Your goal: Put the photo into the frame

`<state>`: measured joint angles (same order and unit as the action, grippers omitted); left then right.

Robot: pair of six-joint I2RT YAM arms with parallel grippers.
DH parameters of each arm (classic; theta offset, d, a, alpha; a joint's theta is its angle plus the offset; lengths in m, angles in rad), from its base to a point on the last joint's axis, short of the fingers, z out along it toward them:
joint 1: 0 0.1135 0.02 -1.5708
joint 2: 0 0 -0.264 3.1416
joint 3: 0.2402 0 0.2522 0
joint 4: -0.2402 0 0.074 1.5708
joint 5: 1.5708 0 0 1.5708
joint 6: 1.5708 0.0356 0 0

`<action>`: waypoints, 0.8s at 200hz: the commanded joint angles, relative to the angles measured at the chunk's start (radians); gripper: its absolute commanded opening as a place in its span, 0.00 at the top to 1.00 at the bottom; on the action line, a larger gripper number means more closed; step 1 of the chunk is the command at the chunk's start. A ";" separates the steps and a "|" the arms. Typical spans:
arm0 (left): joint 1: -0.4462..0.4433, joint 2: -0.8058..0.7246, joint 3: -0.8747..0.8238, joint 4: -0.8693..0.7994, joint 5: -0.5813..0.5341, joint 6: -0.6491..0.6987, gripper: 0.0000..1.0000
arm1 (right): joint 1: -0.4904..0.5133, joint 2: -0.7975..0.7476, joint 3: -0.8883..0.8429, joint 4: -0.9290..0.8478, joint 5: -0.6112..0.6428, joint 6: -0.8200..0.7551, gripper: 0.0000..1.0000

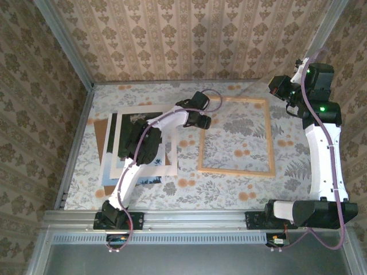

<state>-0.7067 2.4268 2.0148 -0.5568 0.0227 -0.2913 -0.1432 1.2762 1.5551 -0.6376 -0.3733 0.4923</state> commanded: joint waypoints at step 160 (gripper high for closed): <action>0.110 -0.326 -0.538 0.176 0.035 -0.114 0.73 | 0.169 -0.007 -0.026 -0.060 -0.041 -0.044 1.00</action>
<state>-0.6182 2.1502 1.5497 -0.3992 0.0387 -0.3832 -0.0105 1.2762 1.5394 -0.6769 -0.3828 0.4694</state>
